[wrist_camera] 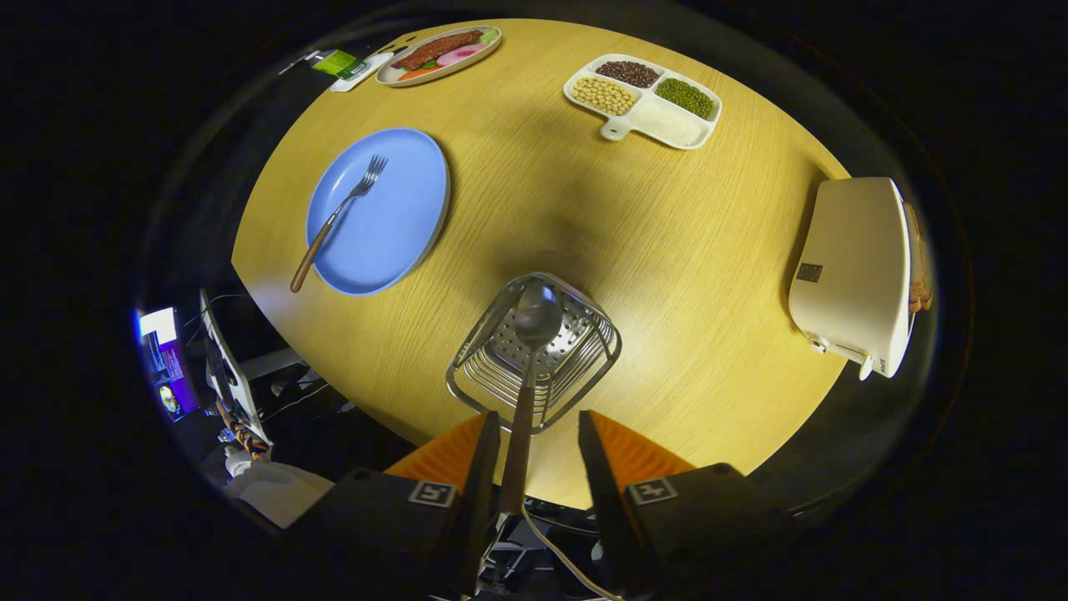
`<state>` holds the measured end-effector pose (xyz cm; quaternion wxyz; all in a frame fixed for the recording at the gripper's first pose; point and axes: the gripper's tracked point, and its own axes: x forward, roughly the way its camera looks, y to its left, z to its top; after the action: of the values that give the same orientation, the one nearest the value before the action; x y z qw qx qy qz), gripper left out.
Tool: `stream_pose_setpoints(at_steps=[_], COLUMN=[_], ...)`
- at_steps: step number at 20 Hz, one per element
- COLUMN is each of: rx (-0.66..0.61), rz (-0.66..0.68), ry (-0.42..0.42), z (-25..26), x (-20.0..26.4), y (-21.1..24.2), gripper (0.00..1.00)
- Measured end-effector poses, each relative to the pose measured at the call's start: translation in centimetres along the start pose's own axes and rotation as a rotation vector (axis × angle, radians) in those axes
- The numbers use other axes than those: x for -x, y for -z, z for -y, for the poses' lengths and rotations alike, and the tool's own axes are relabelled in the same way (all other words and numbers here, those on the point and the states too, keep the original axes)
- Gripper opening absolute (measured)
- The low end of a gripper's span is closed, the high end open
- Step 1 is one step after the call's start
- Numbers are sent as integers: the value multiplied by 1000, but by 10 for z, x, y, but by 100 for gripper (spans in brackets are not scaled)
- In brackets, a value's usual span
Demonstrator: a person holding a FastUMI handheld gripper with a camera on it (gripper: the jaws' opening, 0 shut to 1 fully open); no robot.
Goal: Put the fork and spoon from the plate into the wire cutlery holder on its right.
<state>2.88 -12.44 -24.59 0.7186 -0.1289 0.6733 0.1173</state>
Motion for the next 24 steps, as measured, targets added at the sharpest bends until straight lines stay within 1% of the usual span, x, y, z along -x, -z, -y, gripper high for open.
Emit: stream_pose_setpoints(at_steps=[1, 2, 3, 4, 5, 8, 11, 14, 16, 19, 21, 24], rx=[-3, -9, -16, -23, -20, 20, 32, 23, 24, 7, -37, -132], rz=[19, 39, 62, 86, 125, 266, 395, 476, 483, 495, 509, 506], ry=[-12, -26, -49, -62, -67, -85, -91, -167, -209, -234, -238, -209], z=[-3, -7, -13, -18, -23, -46, -75, -123, -151, -184, -200, -209], x=[3, 7, 11, 16, 21, 43, 67, 78, 73, 56, 39, -1], y=[-1, -1, -2, -4, -7, -20, -34, -51, -58, -80, -101, -130], gripper=[71, 86, 89, 99, 100, 99, 99, 99, 100, 100, 100, 99])
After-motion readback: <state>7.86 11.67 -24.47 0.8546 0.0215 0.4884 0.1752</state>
